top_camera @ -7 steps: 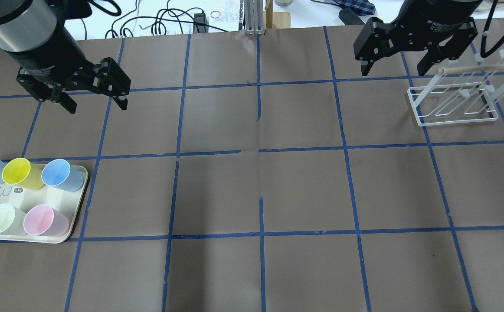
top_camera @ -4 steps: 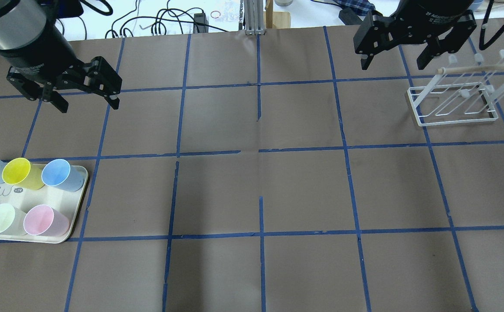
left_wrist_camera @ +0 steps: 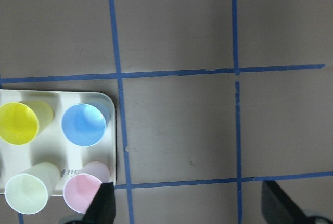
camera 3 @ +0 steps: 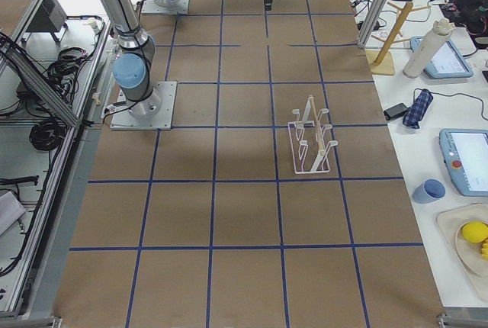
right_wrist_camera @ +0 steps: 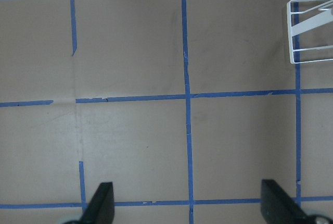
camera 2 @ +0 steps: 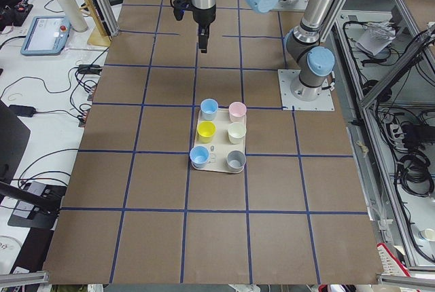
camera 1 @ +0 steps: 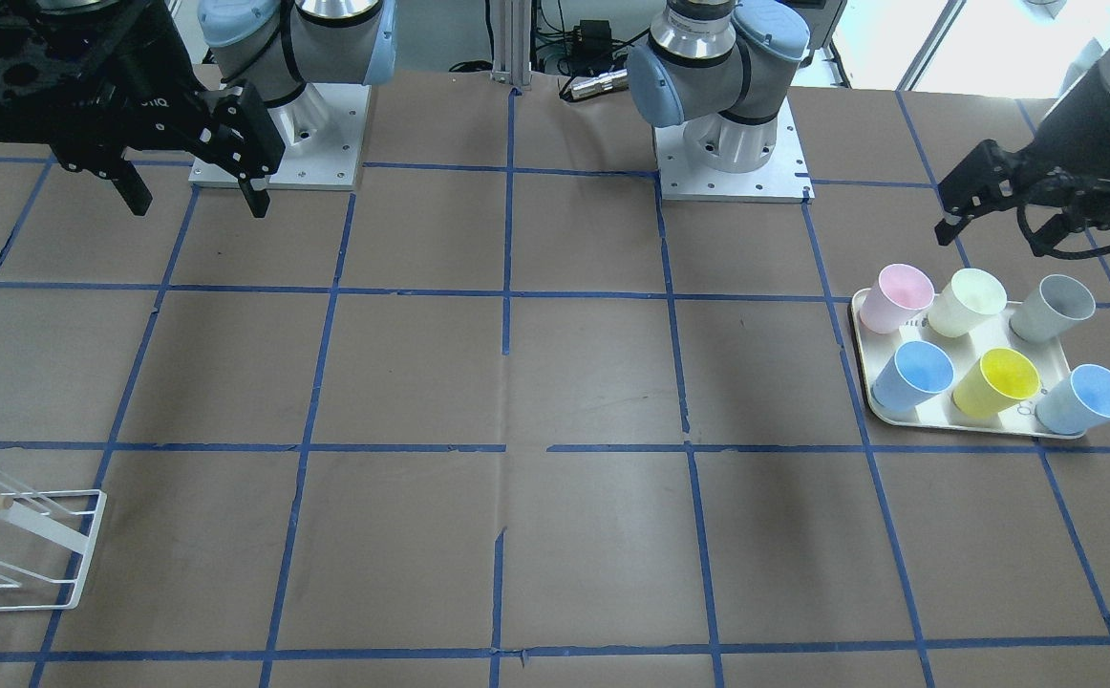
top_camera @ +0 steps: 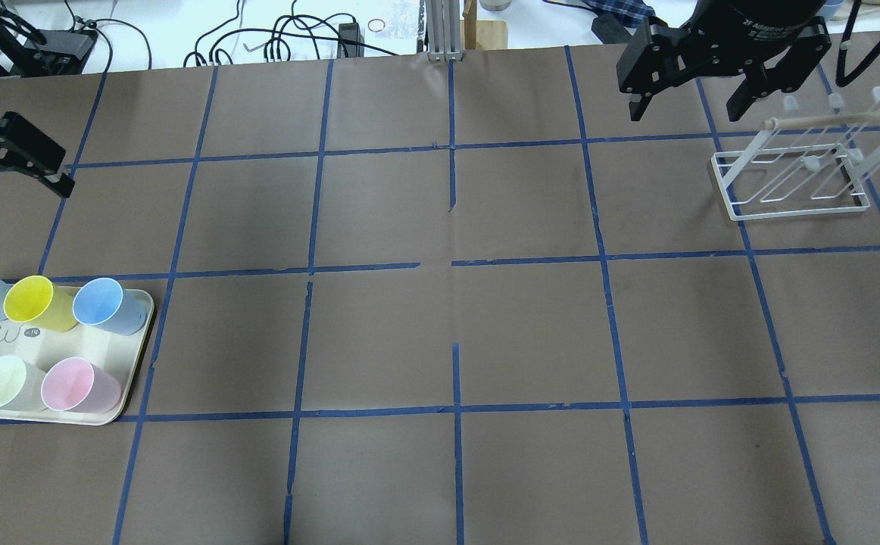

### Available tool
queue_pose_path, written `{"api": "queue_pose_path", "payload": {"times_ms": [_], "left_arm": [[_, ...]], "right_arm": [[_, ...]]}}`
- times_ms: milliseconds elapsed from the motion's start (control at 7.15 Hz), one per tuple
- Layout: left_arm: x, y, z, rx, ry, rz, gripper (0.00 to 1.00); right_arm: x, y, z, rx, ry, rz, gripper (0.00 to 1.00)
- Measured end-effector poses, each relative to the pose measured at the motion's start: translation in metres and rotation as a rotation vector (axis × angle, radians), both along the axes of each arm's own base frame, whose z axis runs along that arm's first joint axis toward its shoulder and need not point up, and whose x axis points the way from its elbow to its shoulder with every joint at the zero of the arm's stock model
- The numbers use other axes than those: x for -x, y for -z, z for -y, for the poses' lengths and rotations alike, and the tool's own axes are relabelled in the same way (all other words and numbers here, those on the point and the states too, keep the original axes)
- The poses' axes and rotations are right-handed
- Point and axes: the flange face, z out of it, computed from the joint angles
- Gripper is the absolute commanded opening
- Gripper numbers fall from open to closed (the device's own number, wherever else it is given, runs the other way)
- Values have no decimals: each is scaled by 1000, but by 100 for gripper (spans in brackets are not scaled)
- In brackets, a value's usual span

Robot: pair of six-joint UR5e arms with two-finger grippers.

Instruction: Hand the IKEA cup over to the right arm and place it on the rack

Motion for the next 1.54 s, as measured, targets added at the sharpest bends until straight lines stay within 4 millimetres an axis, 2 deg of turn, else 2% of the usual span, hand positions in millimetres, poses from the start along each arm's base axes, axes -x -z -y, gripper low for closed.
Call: {"api": "queue_pose_path", "payload": {"times_ms": [420, 699, 839, 979, 1119, 1538], "left_arm": [[-98, 58, 14, -8, 10, -11, 100], [-155, 105, 18, 12, 51, 0, 100], [-172, 130, 16, 16, 94, 2, 100], [-180, 152, 9, 14, 161, -5, 100], [-185, 173, 3, 25, 238, 3, 100], [-195, 213, -1, 58, 291, 46, 100]], "right_arm": [[7, 1, 2, -8, 4, 21, 100], [29, 6, 3, -64, 28, 131, 100], [48, 10, 3, -106, 46, 223, 100], [65, 15, 1, -155, 68, 330, 100], [70, 20, -4, -219, 95, 454, 100], [55, 19, -14, -298, 145, 708, 100]]}}
